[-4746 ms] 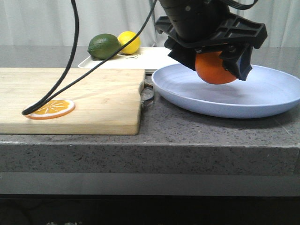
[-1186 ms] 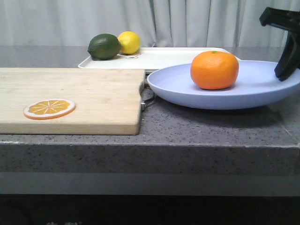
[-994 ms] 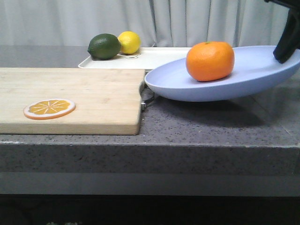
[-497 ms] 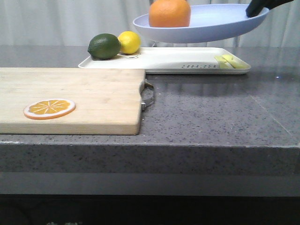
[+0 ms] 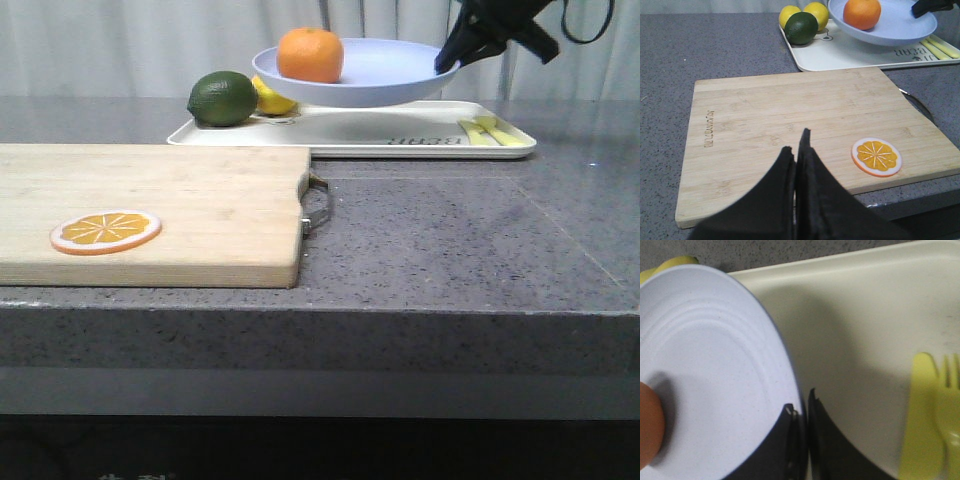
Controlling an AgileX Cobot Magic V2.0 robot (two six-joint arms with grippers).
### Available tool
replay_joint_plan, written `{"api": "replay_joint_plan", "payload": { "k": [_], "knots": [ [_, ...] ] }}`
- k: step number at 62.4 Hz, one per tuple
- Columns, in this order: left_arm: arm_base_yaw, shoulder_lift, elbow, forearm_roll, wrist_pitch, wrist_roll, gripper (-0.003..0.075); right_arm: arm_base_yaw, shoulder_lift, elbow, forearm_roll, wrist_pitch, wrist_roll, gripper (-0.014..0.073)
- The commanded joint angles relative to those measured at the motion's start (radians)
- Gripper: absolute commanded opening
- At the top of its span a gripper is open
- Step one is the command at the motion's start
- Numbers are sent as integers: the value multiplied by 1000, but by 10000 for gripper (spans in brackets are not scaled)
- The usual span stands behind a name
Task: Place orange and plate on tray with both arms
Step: 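Lift the plate with the right gripper and carry it over the tray, then lower the plate onto the white tray and open the right gripper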
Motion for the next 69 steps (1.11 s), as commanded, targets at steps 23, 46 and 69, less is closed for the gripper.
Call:
{"api": "replay_joint_plan", "payload": {
  "k": [23,46,69],
  "knots": [
    [2,7,-27,-8,-81,-8,-18,8,17,-121,-33,-28,14,51],
    [2,7,-27,-8,-81,-8,-18,-8,-76,-121,-141,91,14,325],
    [2,7,-27,-8,-81,-8,-18,-7,-241,-105,-381,344,57,-61]
  ]
}}
